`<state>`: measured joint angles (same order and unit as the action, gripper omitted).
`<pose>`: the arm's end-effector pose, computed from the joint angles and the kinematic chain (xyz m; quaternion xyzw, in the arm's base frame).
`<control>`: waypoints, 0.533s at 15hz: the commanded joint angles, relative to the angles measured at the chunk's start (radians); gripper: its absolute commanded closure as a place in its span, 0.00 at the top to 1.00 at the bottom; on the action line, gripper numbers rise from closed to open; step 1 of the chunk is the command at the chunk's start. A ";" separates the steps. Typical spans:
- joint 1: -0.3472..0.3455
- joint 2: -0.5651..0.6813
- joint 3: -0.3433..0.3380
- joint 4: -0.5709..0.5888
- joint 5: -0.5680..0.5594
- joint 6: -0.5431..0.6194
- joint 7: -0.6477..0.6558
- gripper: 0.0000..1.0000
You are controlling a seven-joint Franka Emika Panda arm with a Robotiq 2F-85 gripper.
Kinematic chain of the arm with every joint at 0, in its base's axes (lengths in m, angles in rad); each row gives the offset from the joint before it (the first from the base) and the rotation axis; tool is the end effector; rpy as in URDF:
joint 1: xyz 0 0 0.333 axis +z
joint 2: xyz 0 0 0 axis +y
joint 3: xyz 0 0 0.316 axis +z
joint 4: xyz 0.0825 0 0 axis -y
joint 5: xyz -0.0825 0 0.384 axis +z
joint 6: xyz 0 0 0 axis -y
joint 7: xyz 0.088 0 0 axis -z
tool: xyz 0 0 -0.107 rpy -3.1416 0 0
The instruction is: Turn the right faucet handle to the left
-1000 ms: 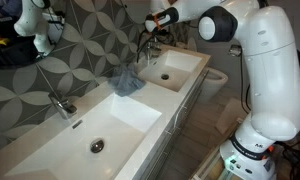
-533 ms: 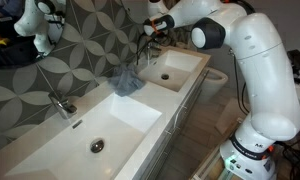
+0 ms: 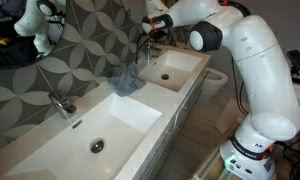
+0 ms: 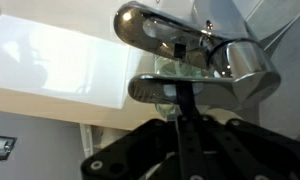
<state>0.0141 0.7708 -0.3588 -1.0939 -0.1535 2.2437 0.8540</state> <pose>0.7699 -0.1756 0.4275 0.8489 -0.4524 0.2452 0.1207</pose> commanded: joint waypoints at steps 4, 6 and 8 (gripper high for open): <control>-0.029 0.031 0.064 0.095 0.010 -0.137 -0.003 0.00; -0.017 0.034 0.054 0.098 0.036 -0.151 -0.012 0.00; -0.018 0.034 0.063 0.101 0.042 -0.155 -0.014 0.00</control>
<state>0.0027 0.7811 -0.3271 -1.0356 -0.1487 2.1252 0.8512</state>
